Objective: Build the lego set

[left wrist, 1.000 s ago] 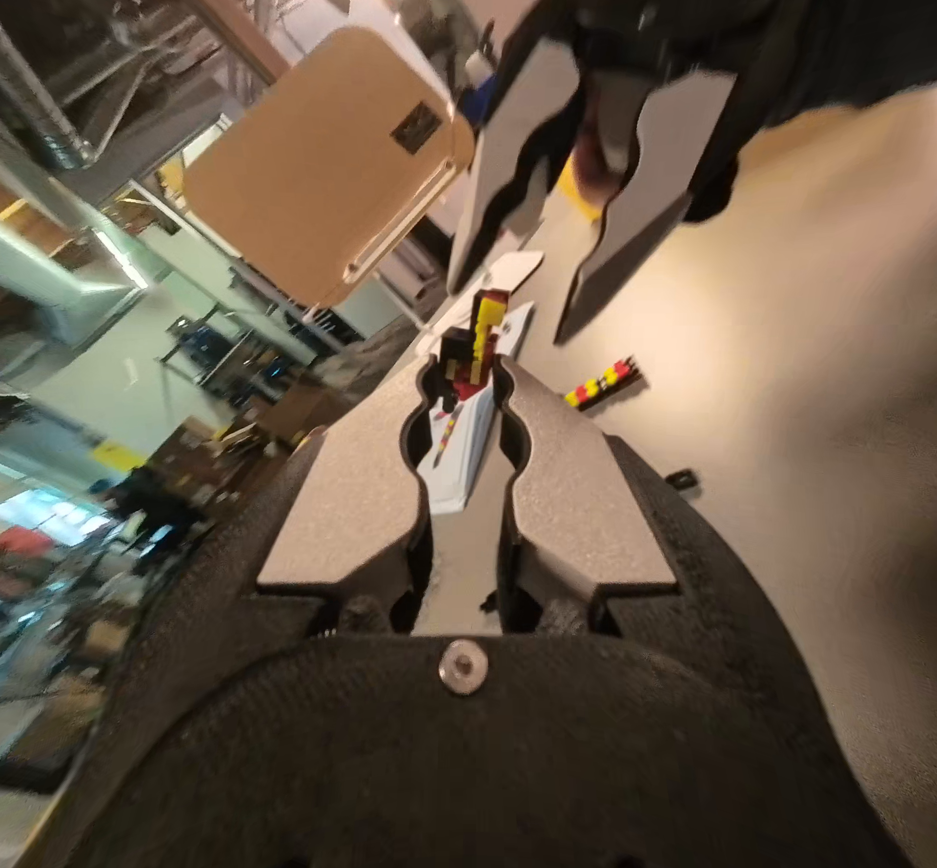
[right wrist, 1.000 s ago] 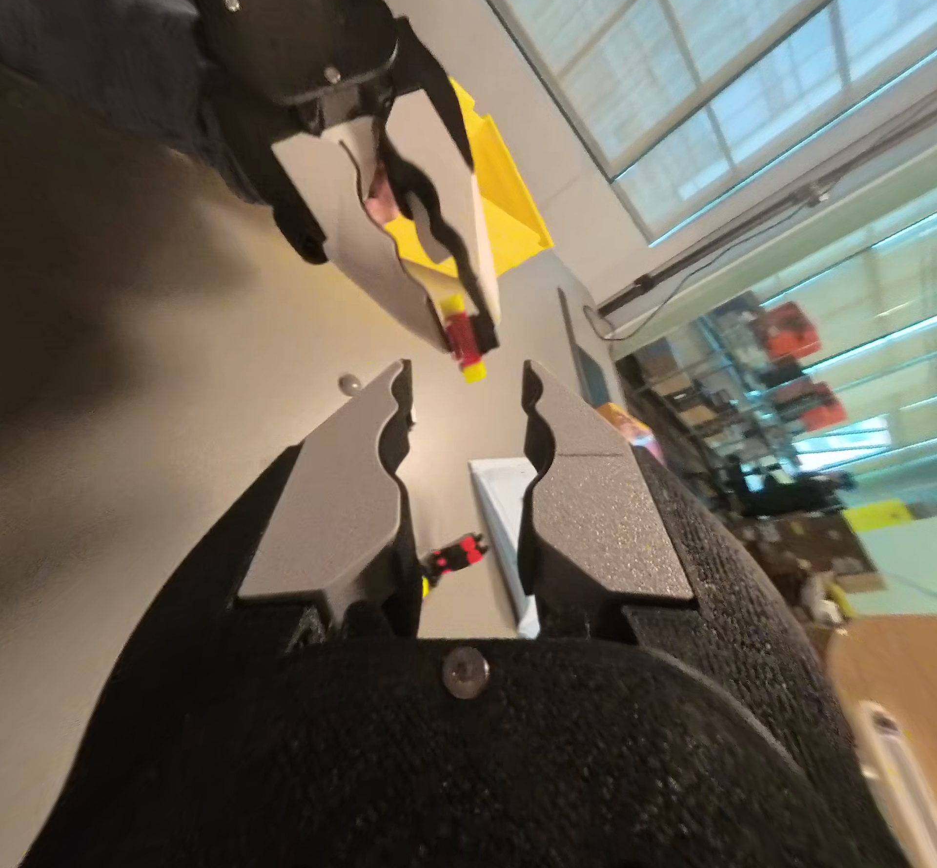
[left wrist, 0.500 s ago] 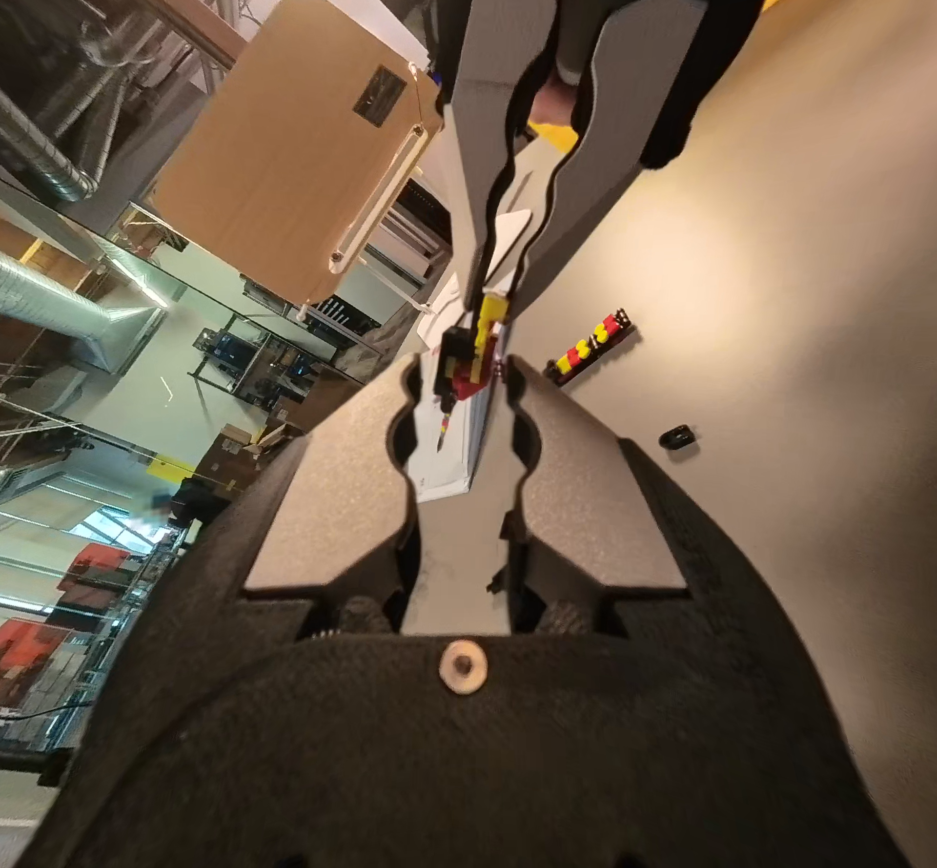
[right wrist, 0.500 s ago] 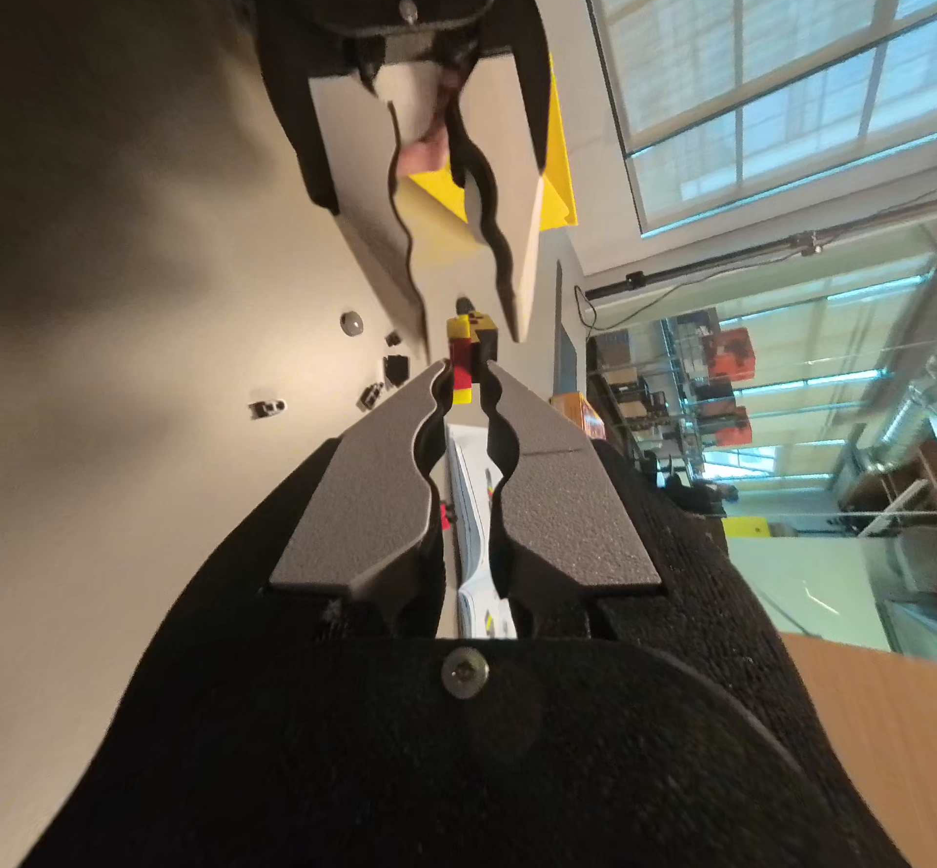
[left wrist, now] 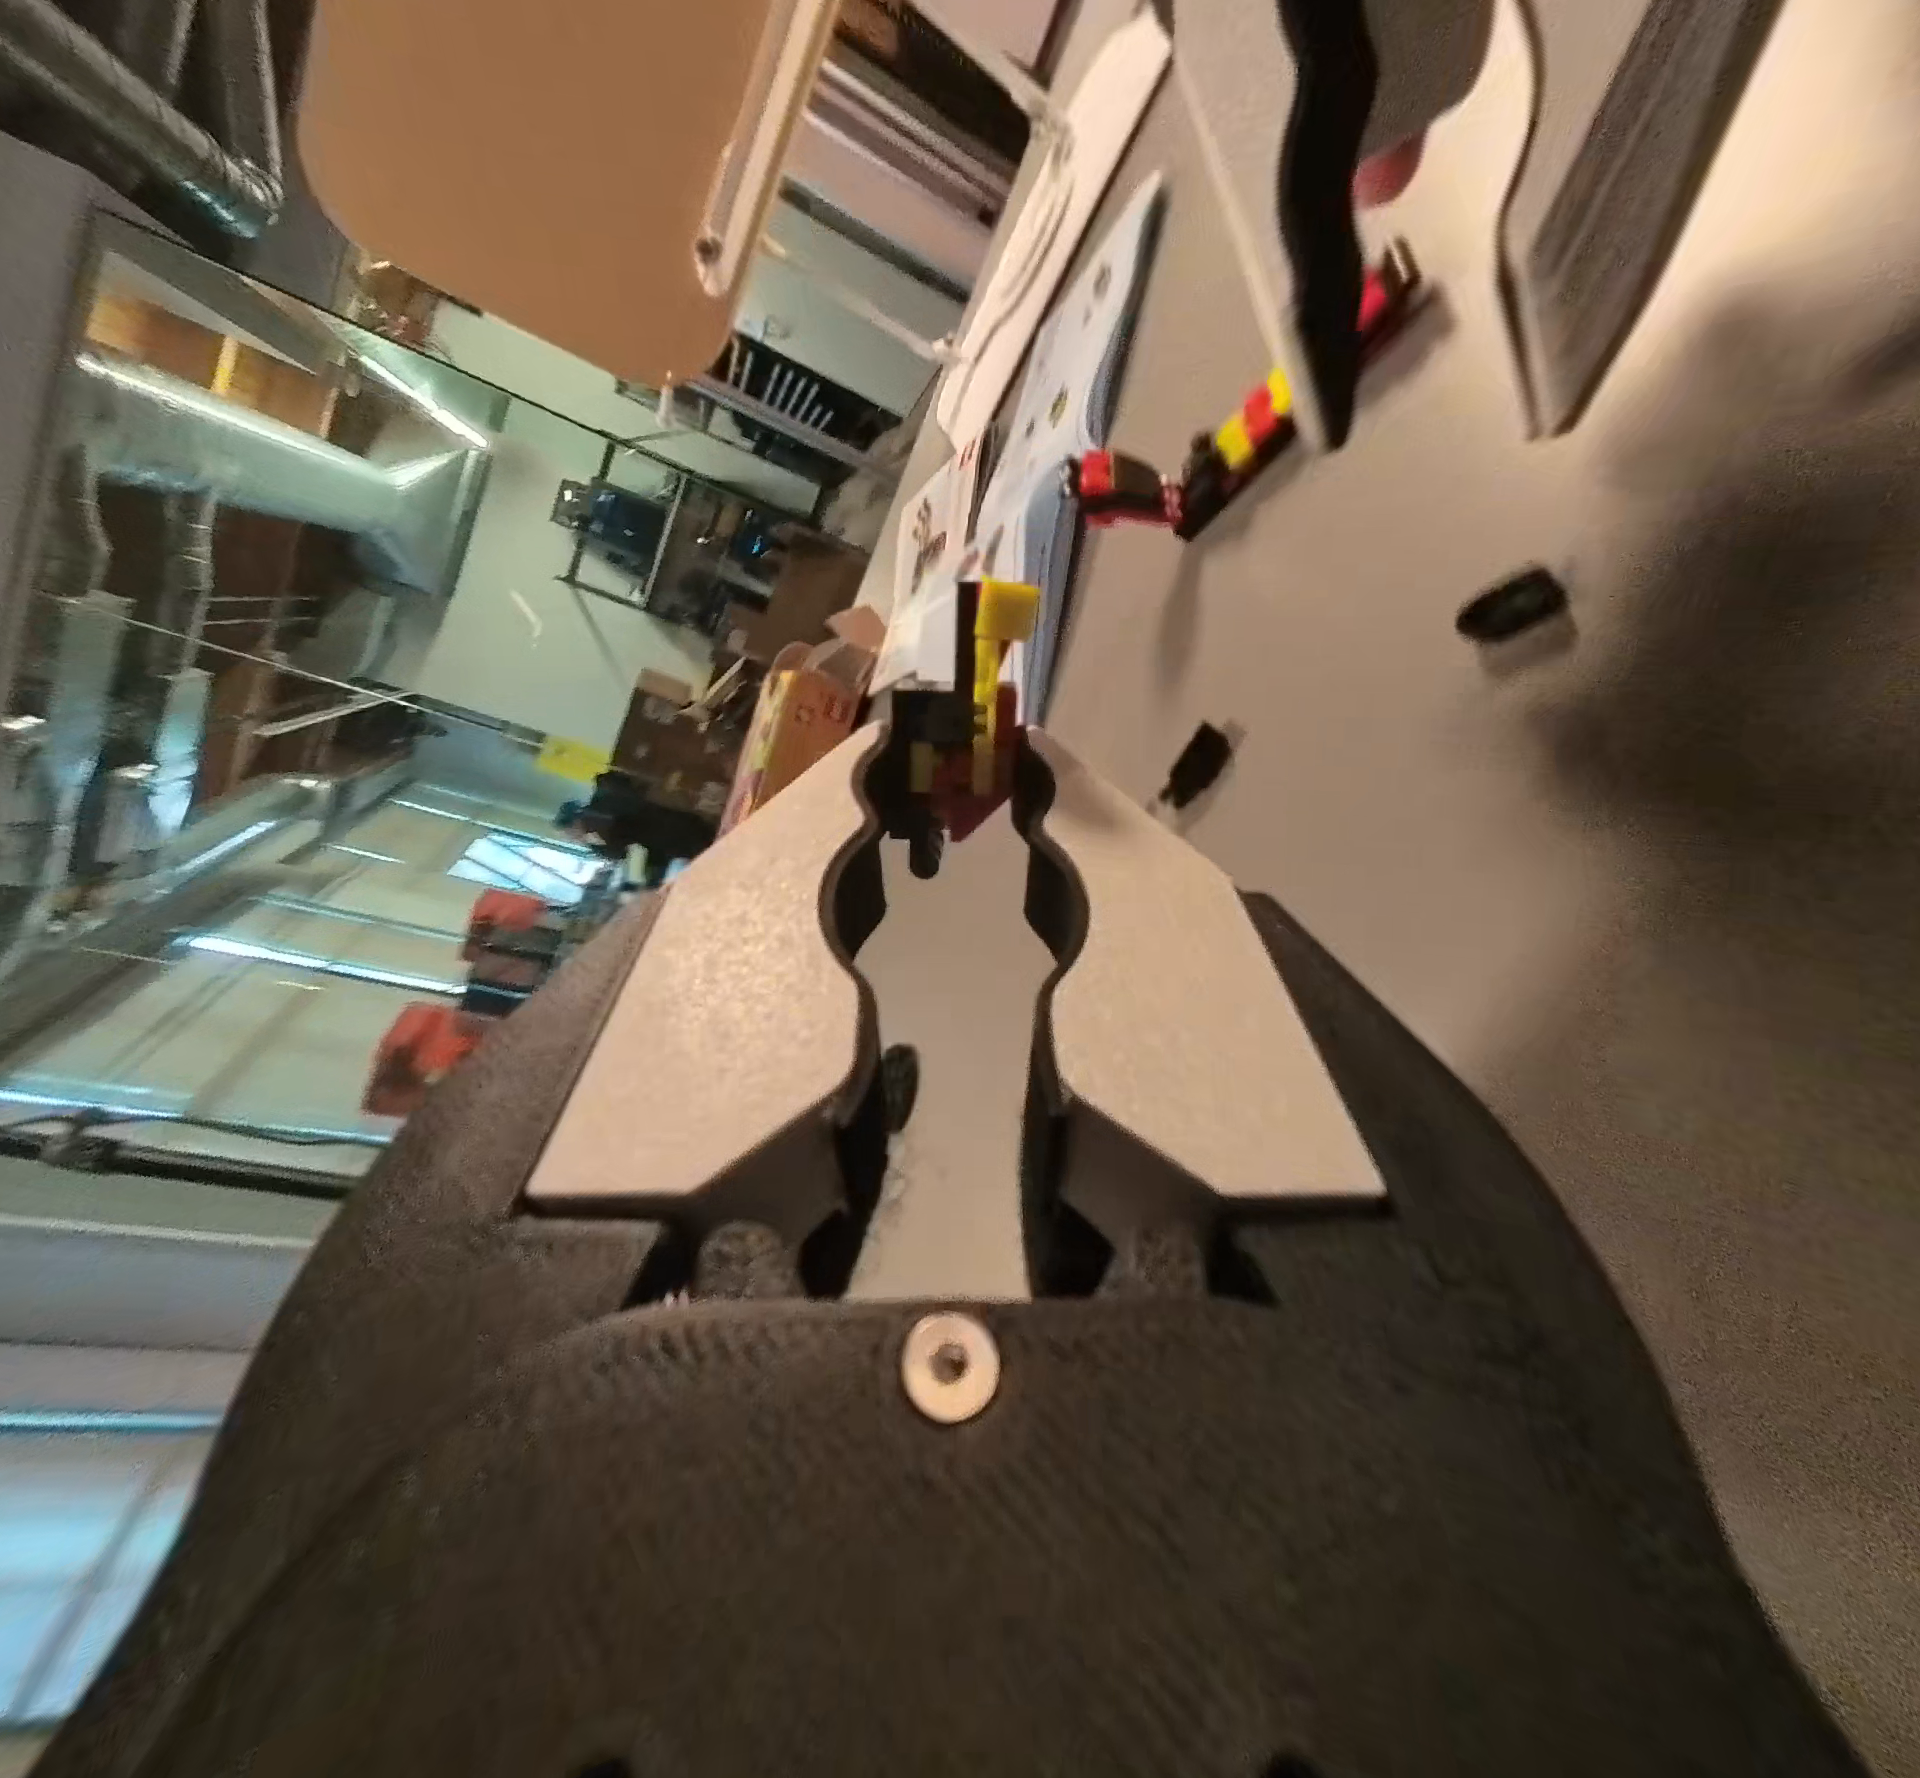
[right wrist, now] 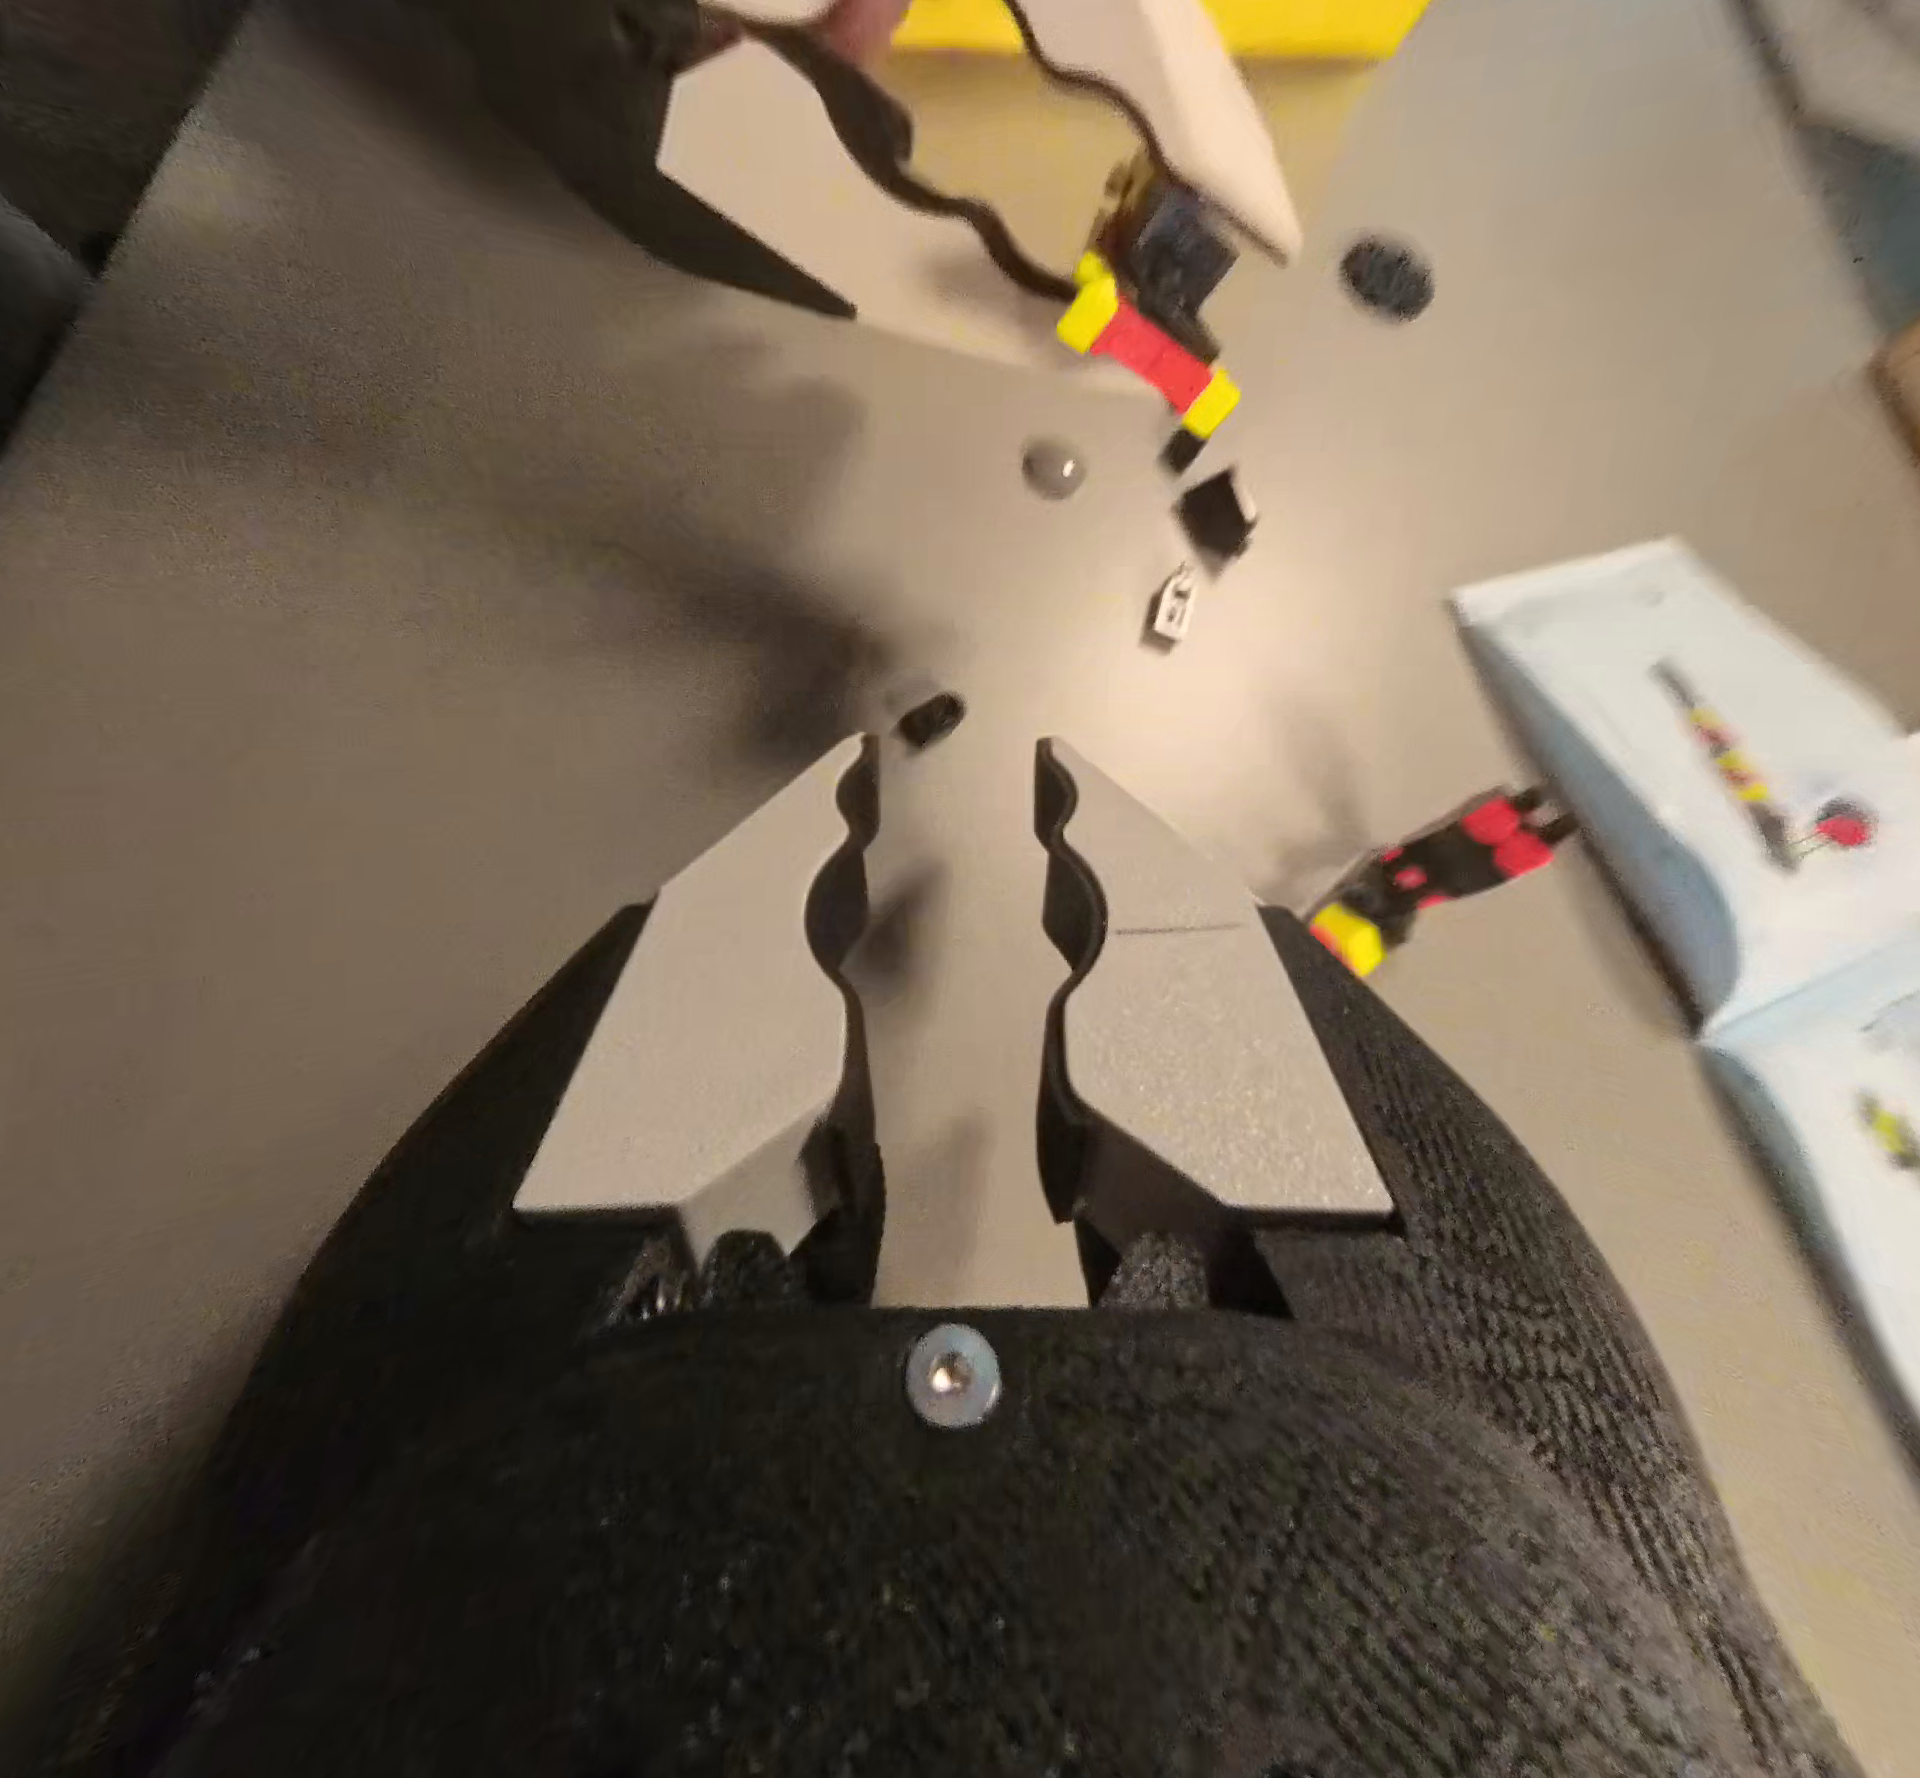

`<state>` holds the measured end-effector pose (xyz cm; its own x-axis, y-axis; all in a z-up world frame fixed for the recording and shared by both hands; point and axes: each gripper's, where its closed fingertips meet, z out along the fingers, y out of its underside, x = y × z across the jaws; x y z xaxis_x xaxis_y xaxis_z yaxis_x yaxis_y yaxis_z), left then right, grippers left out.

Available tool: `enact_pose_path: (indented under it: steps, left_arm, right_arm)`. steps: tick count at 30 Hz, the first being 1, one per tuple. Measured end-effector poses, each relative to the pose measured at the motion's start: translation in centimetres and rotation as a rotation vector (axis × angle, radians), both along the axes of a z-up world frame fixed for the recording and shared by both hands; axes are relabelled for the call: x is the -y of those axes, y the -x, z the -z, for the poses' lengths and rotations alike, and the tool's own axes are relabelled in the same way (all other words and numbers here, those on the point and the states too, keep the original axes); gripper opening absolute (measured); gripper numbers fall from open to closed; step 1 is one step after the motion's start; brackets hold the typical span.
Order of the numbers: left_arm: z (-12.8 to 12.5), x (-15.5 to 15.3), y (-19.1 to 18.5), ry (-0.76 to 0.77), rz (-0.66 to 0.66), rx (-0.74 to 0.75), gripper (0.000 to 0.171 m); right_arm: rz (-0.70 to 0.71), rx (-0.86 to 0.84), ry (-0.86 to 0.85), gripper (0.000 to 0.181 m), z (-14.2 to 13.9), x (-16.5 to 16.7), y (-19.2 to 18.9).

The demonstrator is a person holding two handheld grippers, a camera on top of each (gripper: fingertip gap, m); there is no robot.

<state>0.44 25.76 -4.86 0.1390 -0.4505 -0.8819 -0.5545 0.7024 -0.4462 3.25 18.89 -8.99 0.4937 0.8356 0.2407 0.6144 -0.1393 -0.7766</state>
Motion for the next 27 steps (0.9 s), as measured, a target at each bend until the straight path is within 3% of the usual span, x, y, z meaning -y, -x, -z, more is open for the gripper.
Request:
enact_pose_path:
  steps: [7, 13, 21, 27]
  left_arm:
    - [2.7, -0.5, 0.5, -0.185, -0.053, -0.127, 0.020]
    - [4.1, -1.3, 0.2, -0.161, -0.080, -0.171, 0.020]
    - [4.7, -1.6, -0.8, -0.108, -0.044, -0.166, 0.020]
    - [4.4, -1.1, -1.2, -0.157, 0.011, -0.157, 0.020]
  right_arm:
    - [0.210, -0.085, 0.211, 0.021, 2.6, 0.3, 0.7]
    - [0.323, -0.102, 0.189, 0.022, 2.6, 0.1, 1.1]
    - [0.461, -0.086, 0.155, 0.009, 2.6, -1.3, 0.9]
    - [0.453, -0.063, 0.103, 0.006, 1.9, -2.0, -0.6]
